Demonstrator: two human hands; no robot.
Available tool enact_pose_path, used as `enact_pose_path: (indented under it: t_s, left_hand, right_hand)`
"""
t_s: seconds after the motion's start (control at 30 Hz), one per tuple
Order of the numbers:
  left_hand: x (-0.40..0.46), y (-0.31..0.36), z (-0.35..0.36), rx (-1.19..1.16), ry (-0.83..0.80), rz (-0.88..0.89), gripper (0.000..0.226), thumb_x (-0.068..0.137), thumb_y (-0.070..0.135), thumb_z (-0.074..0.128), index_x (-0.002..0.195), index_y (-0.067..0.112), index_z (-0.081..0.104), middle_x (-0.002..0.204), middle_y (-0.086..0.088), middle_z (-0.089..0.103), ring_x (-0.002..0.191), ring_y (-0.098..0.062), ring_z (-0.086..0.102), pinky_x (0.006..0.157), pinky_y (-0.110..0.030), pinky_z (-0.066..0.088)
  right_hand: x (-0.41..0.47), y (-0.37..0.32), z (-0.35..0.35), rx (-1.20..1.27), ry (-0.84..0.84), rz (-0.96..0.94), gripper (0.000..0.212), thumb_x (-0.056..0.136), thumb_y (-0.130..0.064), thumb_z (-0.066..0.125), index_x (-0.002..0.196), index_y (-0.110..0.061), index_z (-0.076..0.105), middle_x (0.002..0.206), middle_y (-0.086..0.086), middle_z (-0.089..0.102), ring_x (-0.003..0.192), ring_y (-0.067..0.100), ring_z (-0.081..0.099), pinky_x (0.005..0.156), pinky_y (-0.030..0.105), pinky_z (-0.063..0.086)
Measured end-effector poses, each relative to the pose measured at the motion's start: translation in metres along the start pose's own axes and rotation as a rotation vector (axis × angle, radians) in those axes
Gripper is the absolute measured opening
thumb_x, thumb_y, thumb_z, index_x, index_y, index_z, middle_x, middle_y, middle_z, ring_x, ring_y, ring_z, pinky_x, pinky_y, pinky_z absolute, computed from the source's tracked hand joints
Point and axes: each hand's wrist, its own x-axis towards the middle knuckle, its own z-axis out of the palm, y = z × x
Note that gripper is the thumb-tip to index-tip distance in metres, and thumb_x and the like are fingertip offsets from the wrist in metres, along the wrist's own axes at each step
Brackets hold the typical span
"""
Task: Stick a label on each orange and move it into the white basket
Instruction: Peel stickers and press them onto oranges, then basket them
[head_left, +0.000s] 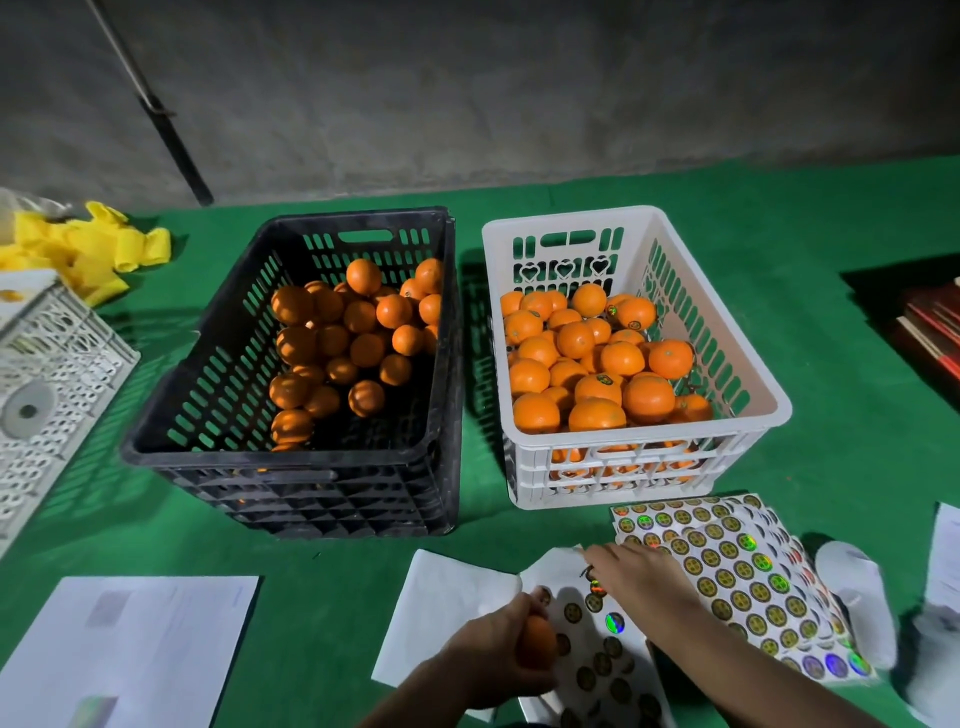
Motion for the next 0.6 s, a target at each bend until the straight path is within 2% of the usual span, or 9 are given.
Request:
enact_pose_path:
  t_s: [0.07,0.13,0.2,0.3,0.37,0.47,0.6]
  left_hand:
    - [0.0003,0.0005,-0.0007,0.004,0.001,-0.006,0.072,0.074,0.059,0.081,0.132,0.047,0.039,0.134,0.008,0.063,0.113,-0.017,0.065,0.098,-0.034,0.054]
    - [0.0006,0.0005,-0.0009,0.012,0.003,-0.006,0.071,0.074,0.059,0.081,0.131,0.047,0.039,0.134,0.008,0.063,0.112,-0.017,0.065,0.098,-0.034,0.054]
    - [0.0010,0.0001,-0.0009,0.019,0.011,-0.001,0.073,0.074,0.060,0.081,0.133,0.046,0.039,0.136,0.009,0.062,0.114,-0.017,0.064,0.098,-0.033,0.054]
    - [0.0020,0.0004,0.0001,0.033,0.010,0.005,0.072,0.075,0.060,0.080,0.133,0.046,0.039,0.141,0.009,0.060,0.115,-0.018,0.064,0.100,-0.035,0.054]
    - [0.0018,0.0000,0.0014,0.025,0.013,0.013,0.070,0.075,0.058,0.081,0.132,0.045,0.041,0.148,0.010,0.055,0.116,-0.018,0.063,0.101,-0.035,0.054]
    - [-0.0001,-0.0014,0.0031,-0.031,0.036,0.020,0.072,0.073,0.058,0.082,0.132,0.045,0.043,0.155,0.017,0.046,0.117,-0.016,0.062,0.100,-0.032,0.055]
    - [-0.0015,-0.0035,0.0040,-0.027,0.040,0.002,0.070,0.073,0.060,0.082,0.129,0.049,0.041,0.143,0.010,0.055,0.111,-0.016,0.063,0.098,-0.035,0.056]
  right_hand:
    - [-0.0011,-0.0001,0.0008,0.018,0.010,0.034,0.043,0.042,-0.014,0.101,0.066,-0.022,0.067,0.055,-0.008,0.057,0.046,0.014,0.055,0.036,0.023,0.042]
    - [-0.0030,0.0017,0.0025,0.045,0.009,0.055,0.042,0.043,-0.015,0.103,0.068,-0.022,0.070,0.069,-0.007,0.064,0.058,0.012,0.062,0.043,0.022,0.049]
    - [-0.0036,0.0038,0.0030,0.107,0.028,0.062,0.034,0.055,-0.015,0.101,0.075,-0.020,0.074,0.084,-0.004,0.067,0.070,0.013,0.066,0.057,0.021,0.055]
    - [-0.0033,0.0025,0.0017,0.326,0.071,0.170,0.012,0.083,-0.014,0.083,0.086,-0.017,0.072,0.091,-0.004,0.063,0.080,0.015,0.062,0.070,0.028,0.056]
    - [-0.0013,-0.0015,-0.0001,0.411,0.062,0.229,0.007,0.091,-0.018,0.075,0.089,-0.017,0.069,0.089,-0.007,0.061,0.079,0.013,0.059,0.069,0.030,0.053]
    - [0.0010,-0.0056,-0.0033,0.608,-0.008,0.344,0.010,0.098,-0.022,0.068,0.089,-0.020,0.064,0.079,-0.009,0.061,0.068,0.011,0.058,0.061,0.034,0.051]
    - [-0.0011,-0.0022,-0.0049,0.774,0.047,0.550,0.015,0.099,-0.020,0.066,0.085,-0.022,0.059,0.067,-0.007,0.059,0.055,0.007,0.052,0.050,0.022,0.037]
